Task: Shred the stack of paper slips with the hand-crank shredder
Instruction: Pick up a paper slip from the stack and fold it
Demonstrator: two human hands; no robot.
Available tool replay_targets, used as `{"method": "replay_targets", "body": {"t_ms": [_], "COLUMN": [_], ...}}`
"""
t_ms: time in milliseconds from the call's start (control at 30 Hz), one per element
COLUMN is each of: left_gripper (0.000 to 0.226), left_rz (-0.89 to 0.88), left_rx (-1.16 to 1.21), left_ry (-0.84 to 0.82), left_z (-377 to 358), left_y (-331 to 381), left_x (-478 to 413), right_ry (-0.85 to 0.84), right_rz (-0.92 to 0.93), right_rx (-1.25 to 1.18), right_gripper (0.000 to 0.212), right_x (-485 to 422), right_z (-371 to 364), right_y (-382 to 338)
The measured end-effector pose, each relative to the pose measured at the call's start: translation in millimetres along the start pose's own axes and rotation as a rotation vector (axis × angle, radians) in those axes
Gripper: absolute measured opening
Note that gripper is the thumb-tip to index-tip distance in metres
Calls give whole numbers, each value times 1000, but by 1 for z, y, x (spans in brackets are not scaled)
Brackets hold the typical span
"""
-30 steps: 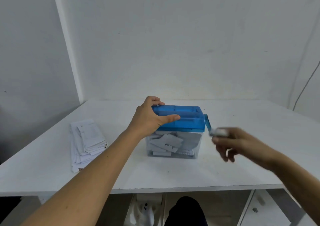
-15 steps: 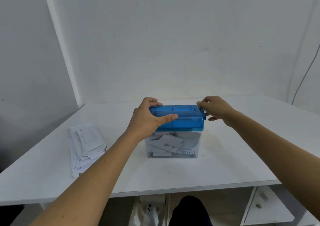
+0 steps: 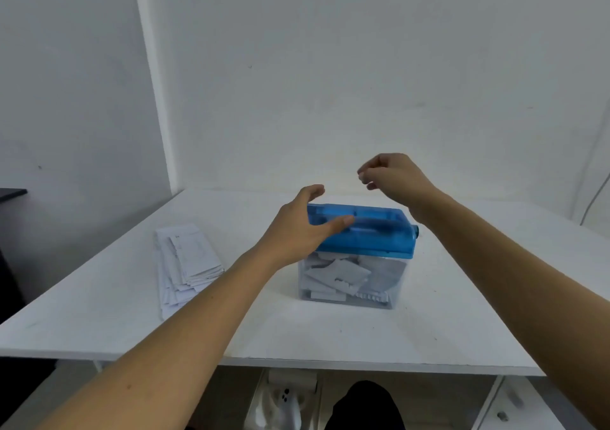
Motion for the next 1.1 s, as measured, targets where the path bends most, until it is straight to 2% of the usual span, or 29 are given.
{"method": "replay_targets", "body": {"t_ms": [100,167,233,267,333,433,533,700,867,1100], "left_gripper": [67,38,11,9,11,9,30,58,63,66], "left_rz": [-48,-70,-46,0,156,384,510,488,450,413], "left_rx": [20,-19,-80,-112,-202,-295,-373,-614,-737,-743], "left_ry": [146,261,378,421,486,497,422,157,35,13], "left_z": [25,49,78,90,119,137,130,111,105,99], "left_y": [-14,-37,-64,-78,-111,-151,-168,-168,-170,-168], "left_x": [17,33,48,57,79,107,124,125,125,125], "right_ry": [-19,-58,-100,-126,-199,-330,-467,-422,-257,-232], "right_rz": [170,276,354,379,414,415,270,-75,11,32], "right_rx": [127,174,179,178,164,171,192,179,354,247], "right_gripper": [9,11,12,12,11,14,27,62,65,61], "right_x": [21,36,50,56,66,76,76,52,54,56], "right_z": [-24,-45,-66,-77,-108,-158,-212,-275,-291,-288], "right_y": [-35,-54,-68,-73,-82,-77,-50,7,12,20]}}
Point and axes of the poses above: each hand's wrist, its own x-axis away from the middle knuckle, its own z-axis out of the back of the hand, y = z × x, the point moved 5 cm from there along -x, towards the middle knuckle, and after that the axes turned 10 degrees about -z, right-handed, at the moved point
